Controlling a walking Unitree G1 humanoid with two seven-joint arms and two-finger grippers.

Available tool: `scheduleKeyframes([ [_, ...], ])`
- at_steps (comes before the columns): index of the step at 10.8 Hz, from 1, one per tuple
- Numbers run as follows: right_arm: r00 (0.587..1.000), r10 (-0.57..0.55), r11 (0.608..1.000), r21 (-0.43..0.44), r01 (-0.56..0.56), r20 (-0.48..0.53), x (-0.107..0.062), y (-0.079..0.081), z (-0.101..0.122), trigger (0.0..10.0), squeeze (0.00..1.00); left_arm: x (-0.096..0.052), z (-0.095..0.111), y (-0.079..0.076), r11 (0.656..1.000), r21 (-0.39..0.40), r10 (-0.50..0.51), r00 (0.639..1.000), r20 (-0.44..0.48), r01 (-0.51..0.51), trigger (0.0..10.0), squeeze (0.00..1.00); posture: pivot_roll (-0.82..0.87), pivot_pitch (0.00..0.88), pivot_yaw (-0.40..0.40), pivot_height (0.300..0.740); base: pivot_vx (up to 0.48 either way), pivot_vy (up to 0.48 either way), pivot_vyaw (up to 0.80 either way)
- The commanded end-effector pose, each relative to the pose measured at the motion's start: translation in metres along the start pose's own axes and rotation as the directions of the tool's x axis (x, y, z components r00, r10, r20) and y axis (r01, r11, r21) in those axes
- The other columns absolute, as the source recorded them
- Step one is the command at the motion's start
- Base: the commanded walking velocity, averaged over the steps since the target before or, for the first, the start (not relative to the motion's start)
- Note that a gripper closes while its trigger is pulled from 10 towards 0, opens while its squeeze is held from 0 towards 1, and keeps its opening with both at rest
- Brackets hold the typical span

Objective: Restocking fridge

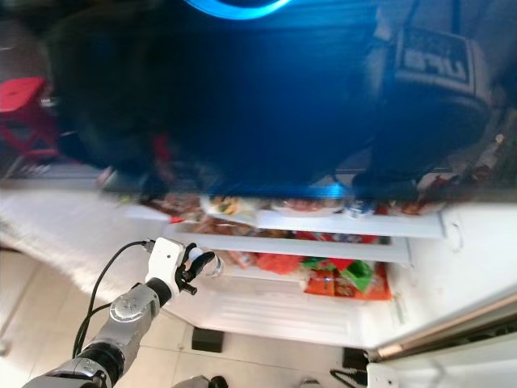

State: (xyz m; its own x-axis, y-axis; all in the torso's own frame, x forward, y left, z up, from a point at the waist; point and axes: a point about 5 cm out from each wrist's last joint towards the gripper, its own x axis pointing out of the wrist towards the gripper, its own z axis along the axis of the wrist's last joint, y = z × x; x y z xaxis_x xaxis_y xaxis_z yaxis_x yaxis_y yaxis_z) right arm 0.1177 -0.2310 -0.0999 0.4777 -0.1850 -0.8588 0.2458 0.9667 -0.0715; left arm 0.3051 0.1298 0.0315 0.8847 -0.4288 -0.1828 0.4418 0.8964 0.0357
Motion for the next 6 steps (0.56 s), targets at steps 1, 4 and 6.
scheduleKeyframes([
  [1,0.995,0.044,0.999,0.002,-0.044,-0.094,-0.006,0.012,-0.029,10.0,0.0,-0.006,-0.003,0.005,1.0,0.019,0.008,1.0,0.006,-0.008,10.0,0.0,-0.12,0.179,0.174,0.74,0.0,0.0,-0.67],
  [4,0.995,0.046,0.999,-0.003,-0.047,-0.087,-0.007,0.011,-0.032,10.0,0.0,-0.015,-0.005,0.004,0.997,0.073,-0.02,0.999,0.033,0.018,10.0,0.0,-0.13,0.156,0.179,0.74,0.0,0.0,-0.13],
  [6,0.996,0.053,0.998,0.022,-0.051,-0.066,-0.008,0.013,-0.032,10.0,0.0,-0.021,-0.006,0.007,0.996,0.082,0.019,0.998,0.059,-0.024,10.0,0.0,-0.14,0.143,0.184,0.74,0.0,0.0,0.0],
])
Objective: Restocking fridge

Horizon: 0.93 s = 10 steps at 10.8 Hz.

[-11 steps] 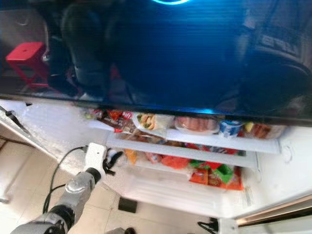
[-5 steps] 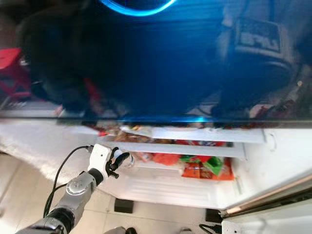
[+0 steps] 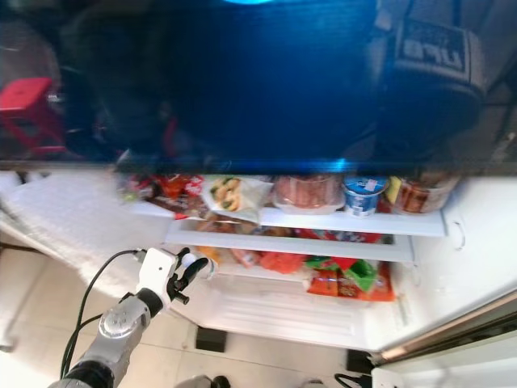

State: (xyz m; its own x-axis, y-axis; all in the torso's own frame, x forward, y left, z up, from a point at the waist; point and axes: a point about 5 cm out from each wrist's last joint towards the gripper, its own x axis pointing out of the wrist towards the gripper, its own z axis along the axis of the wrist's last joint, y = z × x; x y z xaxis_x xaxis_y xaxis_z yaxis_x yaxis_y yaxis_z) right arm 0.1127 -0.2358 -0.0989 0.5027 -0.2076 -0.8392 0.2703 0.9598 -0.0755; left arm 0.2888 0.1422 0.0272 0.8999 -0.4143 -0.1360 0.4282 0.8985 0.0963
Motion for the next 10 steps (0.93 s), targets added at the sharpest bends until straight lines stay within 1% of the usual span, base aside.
scheduleKeyframes([
  [1,0.993,0.07,0.997,0.023,-0.068,-0.1,-0.007,0.019,-0.031,10.0,0.0,-0.004,0.003,0.006,0.999,0.029,0.034,0.999,0.03,-0.035,10.0,0.0,-0.14,0.14,0.185,0.74,0.0,0.0,0.0],
  [2,0.992,0.066,0.998,0.016,-0.065,-0.107,-0.007,0.019,-0.032,10.0,0.0,-0.003,0.005,0.007,0.998,0.021,0.052,0.998,0.046,-0.053,10.0,0.0,-0.14,0.143,0.184,0.74,0.0,0.0,0.0],
  [6,0.992,0.077,0.997,0.02,-0.076,-0.1,-0.009,0.02,-0.035,10.0,0.0,0.005,0.021,0.009,0.998,0.036,0.057,0.994,0.099,-0.06,10.0,0.0,-0.13,0.202,0.186,0.675,0.0,0.0,0.0],
  [7,0.992,0.081,0.997,0.009,-0.081,-0.096,-0.009,0.02,-0.035,10.0,0.0,0.007,0.024,0.009,0.998,0.041,0.053,0.993,0.109,-0.057,10.0,0.0,-0.13,0.208,0.187,0.663,0.0,0.0,0.0],
  [10,0.993,0.086,0.996,0.021,-0.085,-0.084,-0.01,0.02,-0.036,10.0,0.0,0.008,0.027,0.008,0.998,0.035,0.047,0.991,0.123,-0.052,10.0,0.0,-0.13,0.228,0.186,0.663,0.0,0.0,0.0],
])
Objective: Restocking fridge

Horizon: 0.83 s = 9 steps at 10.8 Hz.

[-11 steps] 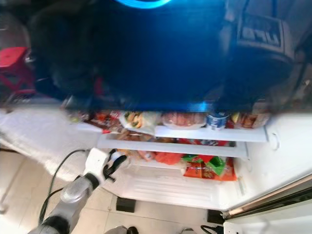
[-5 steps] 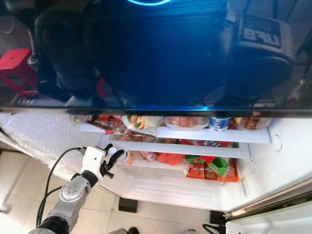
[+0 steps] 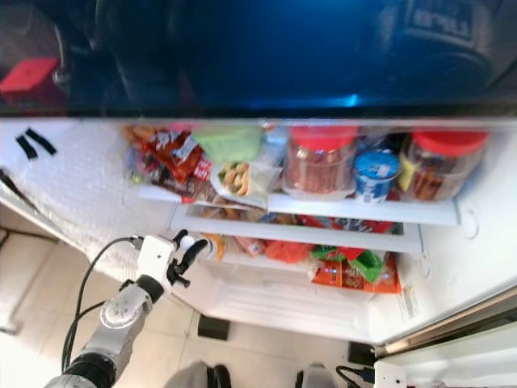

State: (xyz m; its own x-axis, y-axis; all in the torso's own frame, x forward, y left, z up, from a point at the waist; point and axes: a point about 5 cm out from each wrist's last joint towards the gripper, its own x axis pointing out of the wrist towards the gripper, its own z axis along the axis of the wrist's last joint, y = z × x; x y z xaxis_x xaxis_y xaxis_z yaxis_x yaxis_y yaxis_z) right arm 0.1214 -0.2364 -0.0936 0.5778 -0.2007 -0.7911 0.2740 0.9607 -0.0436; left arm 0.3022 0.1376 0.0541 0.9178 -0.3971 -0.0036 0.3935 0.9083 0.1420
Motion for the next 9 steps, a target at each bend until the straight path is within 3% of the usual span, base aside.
scheduleKeyframes([
  [1,0.985,0.062,0.998,0.03,-0.058,-0.161,-0.013,0.018,-0.045,10.0,0.0,-0.001,0.001,0.003,1.0,-0.007,0.009,1.0,-0.001,-0.009,10.0,0.0,-0.13,0.231,0.183,0.648,0.0,0.0,0.0],
  [4,0.986,0.072,0.997,0.008,-0.072,-0.153,-0.013,0.018,-0.043,10.0,0.0,0.004,0.007,0.001,1.0,-0.002,0.002,1.0,0.023,-0.002,10.0,0.0,-0.13,0.234,0.179,0.598,0.0,0.0,0.0],
  [8,0.986,0.07,0.997,0.003,-0.071,-0.153,-0.013,0.018,-0.043,10.0,0.0,0.011,0.015,-0.002,0.999,0.029,-0.032,0.999,0.044,0.031,10.0,0.0,-0.13,0.235,0.178,0.598,0.0,0.0,0.0],
  [9,0.985,0.076,0.997,0.002,-0.077,-0.156,-0.012,0.018,-0.043,10.0,0.0,0.017,0.025,-0.01,0.979,0.16,-0.139,0.989,0.052,0.129,10.0,0.0,-0.13,0.235,0.177,0.598,0.0,0.0,0.0],
])
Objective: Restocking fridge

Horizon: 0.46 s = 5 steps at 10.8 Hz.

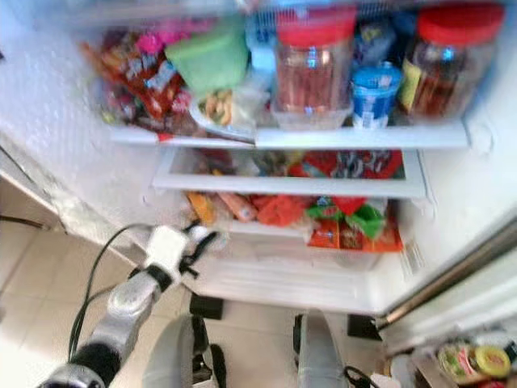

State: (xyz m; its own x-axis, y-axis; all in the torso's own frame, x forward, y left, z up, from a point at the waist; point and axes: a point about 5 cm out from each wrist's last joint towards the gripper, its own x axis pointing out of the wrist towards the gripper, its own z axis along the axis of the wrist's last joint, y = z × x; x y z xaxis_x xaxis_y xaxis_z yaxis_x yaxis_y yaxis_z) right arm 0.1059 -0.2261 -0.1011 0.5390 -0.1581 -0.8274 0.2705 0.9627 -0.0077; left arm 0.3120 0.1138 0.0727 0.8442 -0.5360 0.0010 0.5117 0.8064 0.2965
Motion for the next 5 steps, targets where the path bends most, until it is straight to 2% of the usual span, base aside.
scheduleKeyframes([
  [1,0.994,0.044,0.999,-0.018,-0.046,-0.098,-0.006,0.012,-0.025,10.0,0.0,0.003,0.009,0.002,0.99,0.124,-0.064,0.998,0.024,0.06,10.0,0.0,-0.13,0.236,0.178,0.598,0.0,0.0,0.0],
  [2,0.994,0.045,0.999,-0.018,-0.047,-0.098,-0.006,0.012,-0.025,10.0,0.0,0.008,0.018,0.003,0.969,0.233,-0.093,0.995,0.037,0.082,10.0,0.0,-0.13,0.238,0.179,0.598,0.0,0.0,0.0],
  [3,0.994,0.046,0.999,-0.013,-0.047,-0.097,-0.006,0.012,-0.025,10.0,0.0,0.016,0.029,0.006,0.907,0.41,-0.126,0.991,0.033,0.102,10.0,0.0,-0.13,0.241,0.181,0.598,0.0,0.0,0.0],
  [5,0.994,0.051,0.999,-0.006,-0.052,-0.098,-0.006,0.013,-0.026,10.0,0.0,0.024,0.048,0.016,0.809,0.583,-0.118,0.992,0.049,0.068,10.0,0.0,-0.13,0.242,0.183,0.598,0.0,0.0,0.0],
])
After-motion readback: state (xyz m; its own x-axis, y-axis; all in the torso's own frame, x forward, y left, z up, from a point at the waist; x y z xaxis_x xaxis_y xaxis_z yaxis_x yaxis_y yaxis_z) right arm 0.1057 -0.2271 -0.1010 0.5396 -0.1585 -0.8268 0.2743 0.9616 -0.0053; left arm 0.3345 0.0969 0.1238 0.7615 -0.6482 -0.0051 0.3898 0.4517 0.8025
